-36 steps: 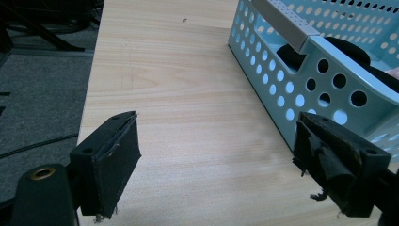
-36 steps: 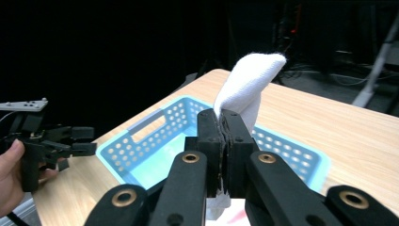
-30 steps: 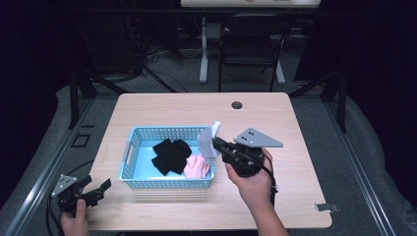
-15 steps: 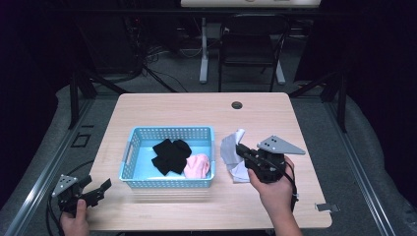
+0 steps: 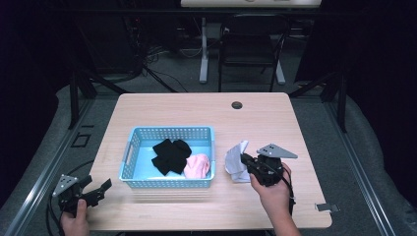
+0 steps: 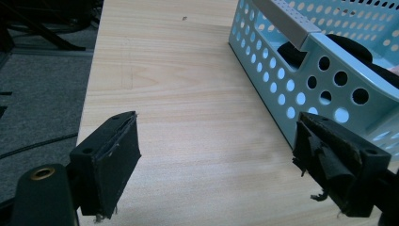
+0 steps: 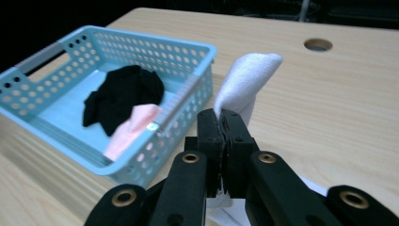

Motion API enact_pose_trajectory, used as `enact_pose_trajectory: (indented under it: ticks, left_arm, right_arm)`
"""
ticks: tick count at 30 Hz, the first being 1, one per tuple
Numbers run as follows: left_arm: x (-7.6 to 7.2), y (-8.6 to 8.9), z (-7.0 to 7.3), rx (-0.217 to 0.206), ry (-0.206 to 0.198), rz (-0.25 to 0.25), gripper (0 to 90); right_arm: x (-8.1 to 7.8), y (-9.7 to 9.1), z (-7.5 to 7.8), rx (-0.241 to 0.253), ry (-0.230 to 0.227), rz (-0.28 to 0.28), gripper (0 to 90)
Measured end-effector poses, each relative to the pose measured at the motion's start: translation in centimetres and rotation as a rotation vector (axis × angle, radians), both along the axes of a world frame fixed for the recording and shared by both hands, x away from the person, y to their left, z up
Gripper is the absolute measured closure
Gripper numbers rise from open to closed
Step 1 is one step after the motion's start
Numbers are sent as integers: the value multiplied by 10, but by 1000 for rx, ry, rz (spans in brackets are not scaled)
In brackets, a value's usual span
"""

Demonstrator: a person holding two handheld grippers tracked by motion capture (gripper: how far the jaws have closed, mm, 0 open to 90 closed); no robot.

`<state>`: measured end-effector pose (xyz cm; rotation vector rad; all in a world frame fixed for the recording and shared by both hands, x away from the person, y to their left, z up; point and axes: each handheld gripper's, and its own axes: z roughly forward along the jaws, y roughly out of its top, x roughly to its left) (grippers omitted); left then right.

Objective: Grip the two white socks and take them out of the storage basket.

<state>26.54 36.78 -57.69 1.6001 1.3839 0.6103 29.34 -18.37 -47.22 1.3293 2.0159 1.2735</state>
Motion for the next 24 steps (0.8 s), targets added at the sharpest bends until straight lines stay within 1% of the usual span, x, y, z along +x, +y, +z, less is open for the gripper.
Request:
enact_pose_trajectory:
  ticks: [4,6,7,8,12,14,15,17,20,22,24]
  left_arm:
    - [0,1,0,-7,-7,4,150]
    - [0,0,-1,-7,-8,6,151]
    - [0,0,0,-6,-6,4,151]
    - [0,0,0,0,0,2,151]
    - [0,0,0,-1,-1,1,151]
    - [0,0,0,-5,-6,4,150]
    - [0,0,0,-4,-6,3,151]
    - [0,0,0,-4,-6,2,151]
    - [0,0,0,0,-3,0,151]
    - [0,0,0,0,-3,0,151]
    - [0,0,0,-4,-6,2,151]
  right_arm:
    - [6,-13,-15,7,32,-44,878]
    - [9,-23,-23,15,59,-75,878]
    - [10,-26,-26,17,66,-81,878]
    - [11,-30,-29,13,76,-97,878]
    - [14,-44,-41,-8,118,-142,878]
    - [16,-49,-46,-11,140,-154,877]
    - [16,-51,-48,-22,155,-164,877]
    - [18,-55,-54,-29,180,-172,875]
    - [20,-61,-61,-29,218,-192,873]
    - [21,-62,-63,-28,220,-190,873]
    - [22,-64,-68,-40,230,-204,870]
